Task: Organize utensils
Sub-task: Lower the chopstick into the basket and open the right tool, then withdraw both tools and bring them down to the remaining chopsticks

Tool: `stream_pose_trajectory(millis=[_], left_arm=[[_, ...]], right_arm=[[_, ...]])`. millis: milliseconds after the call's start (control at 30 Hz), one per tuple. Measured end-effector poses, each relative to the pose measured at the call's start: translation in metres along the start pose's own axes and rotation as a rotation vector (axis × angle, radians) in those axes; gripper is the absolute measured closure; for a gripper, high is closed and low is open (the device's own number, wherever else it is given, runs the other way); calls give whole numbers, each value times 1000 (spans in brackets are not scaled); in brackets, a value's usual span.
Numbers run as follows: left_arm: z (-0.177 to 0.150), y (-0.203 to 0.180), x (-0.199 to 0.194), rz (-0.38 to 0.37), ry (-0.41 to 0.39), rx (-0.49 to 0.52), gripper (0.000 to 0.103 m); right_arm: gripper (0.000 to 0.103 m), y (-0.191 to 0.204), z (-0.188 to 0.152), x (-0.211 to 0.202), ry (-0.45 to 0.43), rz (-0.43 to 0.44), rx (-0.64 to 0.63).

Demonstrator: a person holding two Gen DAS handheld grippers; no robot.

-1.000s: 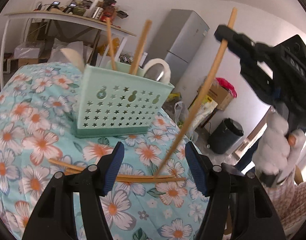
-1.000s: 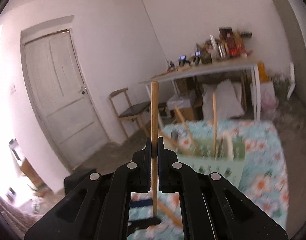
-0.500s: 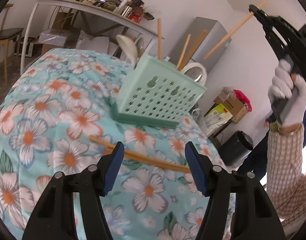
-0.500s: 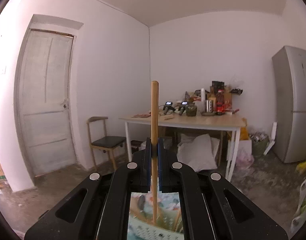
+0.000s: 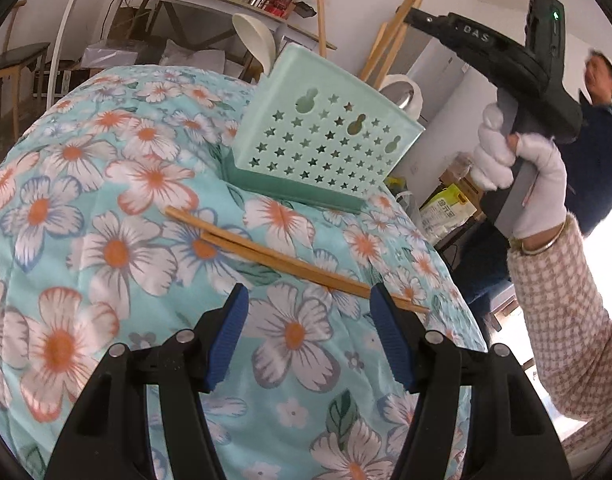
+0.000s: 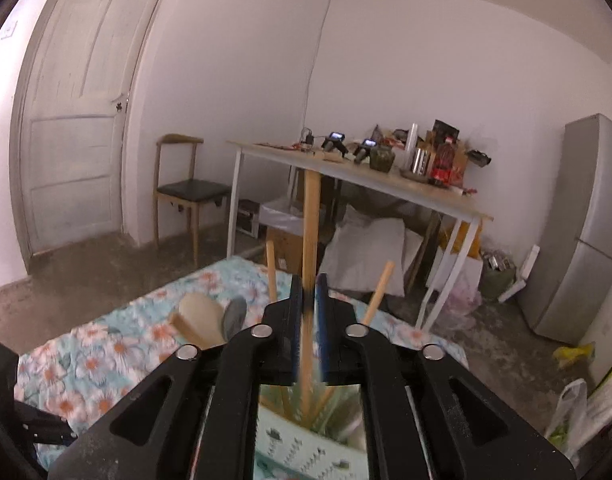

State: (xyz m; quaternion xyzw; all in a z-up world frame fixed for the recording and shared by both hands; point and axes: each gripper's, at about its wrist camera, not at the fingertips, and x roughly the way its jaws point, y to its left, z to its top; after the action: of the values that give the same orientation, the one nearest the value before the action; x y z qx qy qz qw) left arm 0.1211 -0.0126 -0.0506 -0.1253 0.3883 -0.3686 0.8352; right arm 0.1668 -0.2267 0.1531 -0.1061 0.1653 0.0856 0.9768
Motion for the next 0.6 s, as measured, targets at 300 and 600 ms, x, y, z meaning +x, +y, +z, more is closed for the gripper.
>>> stream_pose_trajectory(millis=[300, 600], left_arm=[[-1, -14, -2, 7, 3, 13, 42], [-8, -32, 3, 42, 31, 48, 42]], right_arm=[[60, -8, 2, -70, -84, -3, 55], [60, -17, -52, -109, 47, 35, 160]])
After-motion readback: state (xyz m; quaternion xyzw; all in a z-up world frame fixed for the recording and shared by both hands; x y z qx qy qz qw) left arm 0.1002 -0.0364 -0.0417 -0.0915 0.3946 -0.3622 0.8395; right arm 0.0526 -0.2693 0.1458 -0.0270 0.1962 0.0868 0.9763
